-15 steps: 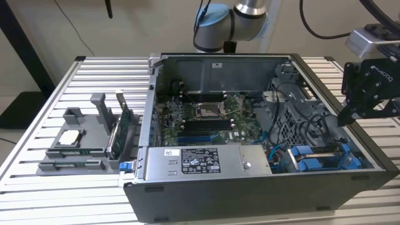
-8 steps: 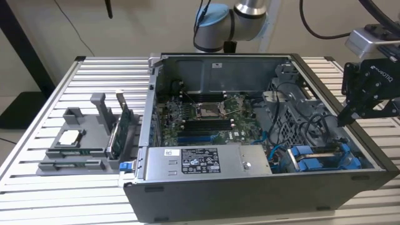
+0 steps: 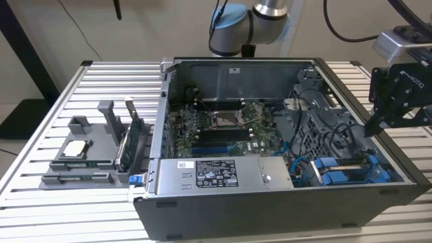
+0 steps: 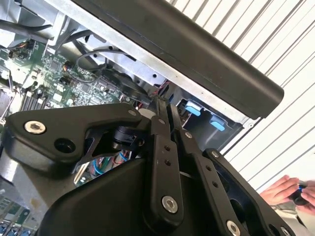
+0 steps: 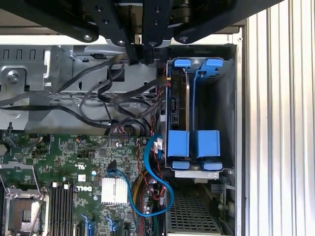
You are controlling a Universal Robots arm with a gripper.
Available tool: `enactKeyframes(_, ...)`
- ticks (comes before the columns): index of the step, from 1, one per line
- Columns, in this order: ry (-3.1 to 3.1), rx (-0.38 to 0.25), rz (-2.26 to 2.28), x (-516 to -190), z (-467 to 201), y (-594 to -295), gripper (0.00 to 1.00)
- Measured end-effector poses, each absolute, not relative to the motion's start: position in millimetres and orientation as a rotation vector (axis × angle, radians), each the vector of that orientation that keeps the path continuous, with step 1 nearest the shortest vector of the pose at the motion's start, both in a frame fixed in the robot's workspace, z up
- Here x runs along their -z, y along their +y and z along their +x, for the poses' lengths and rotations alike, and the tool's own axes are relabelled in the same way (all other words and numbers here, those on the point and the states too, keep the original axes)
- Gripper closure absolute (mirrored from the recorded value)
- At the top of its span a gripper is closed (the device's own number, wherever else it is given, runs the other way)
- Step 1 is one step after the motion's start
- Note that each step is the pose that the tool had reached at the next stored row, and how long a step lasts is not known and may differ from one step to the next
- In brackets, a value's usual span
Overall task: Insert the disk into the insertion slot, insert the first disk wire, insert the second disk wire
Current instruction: 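Insert the second disk wire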
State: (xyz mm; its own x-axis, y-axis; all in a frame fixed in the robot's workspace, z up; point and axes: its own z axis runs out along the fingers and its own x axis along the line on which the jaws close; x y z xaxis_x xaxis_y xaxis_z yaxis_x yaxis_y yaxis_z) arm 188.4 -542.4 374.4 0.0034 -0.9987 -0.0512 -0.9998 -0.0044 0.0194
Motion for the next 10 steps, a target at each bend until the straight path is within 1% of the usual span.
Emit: enactKeyframes(10,2.2,-0.078,-2.209,-387.6,167.7,-541.4,0.84)
